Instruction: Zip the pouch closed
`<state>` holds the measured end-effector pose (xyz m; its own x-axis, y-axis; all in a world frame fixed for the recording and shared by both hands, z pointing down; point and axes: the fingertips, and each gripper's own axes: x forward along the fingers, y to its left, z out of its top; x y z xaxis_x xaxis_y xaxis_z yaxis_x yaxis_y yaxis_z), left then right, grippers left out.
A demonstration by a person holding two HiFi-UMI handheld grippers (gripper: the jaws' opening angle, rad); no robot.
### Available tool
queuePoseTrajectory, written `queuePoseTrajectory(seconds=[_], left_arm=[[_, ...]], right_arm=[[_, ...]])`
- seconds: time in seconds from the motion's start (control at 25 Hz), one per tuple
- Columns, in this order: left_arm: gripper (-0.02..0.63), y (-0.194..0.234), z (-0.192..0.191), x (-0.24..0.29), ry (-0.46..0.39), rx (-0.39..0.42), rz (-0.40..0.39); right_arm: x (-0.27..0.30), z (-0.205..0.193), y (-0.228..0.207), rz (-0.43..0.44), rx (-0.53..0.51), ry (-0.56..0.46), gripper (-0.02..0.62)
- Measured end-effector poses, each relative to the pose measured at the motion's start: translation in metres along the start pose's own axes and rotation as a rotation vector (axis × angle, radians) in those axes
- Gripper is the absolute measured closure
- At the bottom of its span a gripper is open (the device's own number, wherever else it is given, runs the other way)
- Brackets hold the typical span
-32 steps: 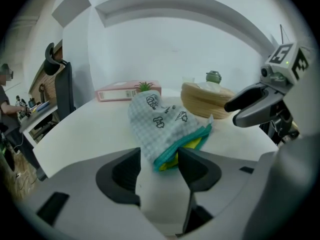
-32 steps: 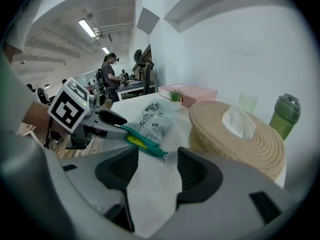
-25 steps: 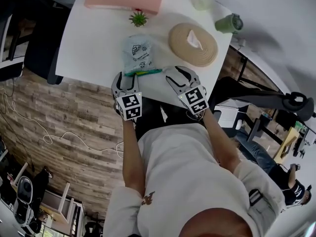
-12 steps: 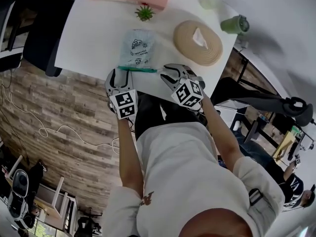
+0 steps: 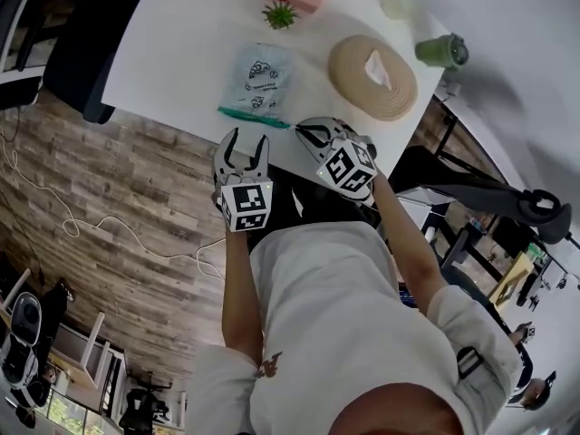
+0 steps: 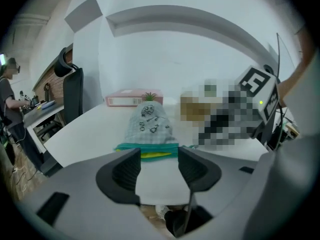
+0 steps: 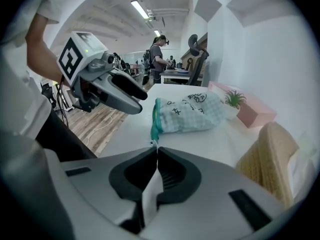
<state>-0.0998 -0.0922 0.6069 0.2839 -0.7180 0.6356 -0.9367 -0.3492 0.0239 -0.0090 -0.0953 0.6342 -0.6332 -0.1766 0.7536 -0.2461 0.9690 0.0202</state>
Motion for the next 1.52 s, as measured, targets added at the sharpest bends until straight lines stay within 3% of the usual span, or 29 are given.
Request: queuePoseTrajectory(seconds=[0.2,0.36,0.72,1.12,1.52], left_arm=[[0.394,-0.039,-0.004,0.010,0.015,0.050,-0.130],[0.419,-0.053,-0.008,0.021,0.043,0.056,-0.174],[0.471,-0.069,-0.011,0.033,0.080,0.052,-0.222],[0.584,-0.073,-0.011,0.042,0.090,0.041,-0.218],[0.606,-0.076,-0.015,0.039,0.117,0.086,-0.248]], right_arm=[[-0.003,0.004,0.001,0.007,0.036,-0.040,0.590],[-0.006,0.008,0.002,0.011,0.070,-0.072,0.590],[-0.008,0.012,0.005,0.011,0.090,-0.094,0.591],[-0.010,0.011,0.004,0.000,0.109,-0.098,0.591],[-0.009,0.004,0.004,-0.019,0.105,-0.070,0.592]])
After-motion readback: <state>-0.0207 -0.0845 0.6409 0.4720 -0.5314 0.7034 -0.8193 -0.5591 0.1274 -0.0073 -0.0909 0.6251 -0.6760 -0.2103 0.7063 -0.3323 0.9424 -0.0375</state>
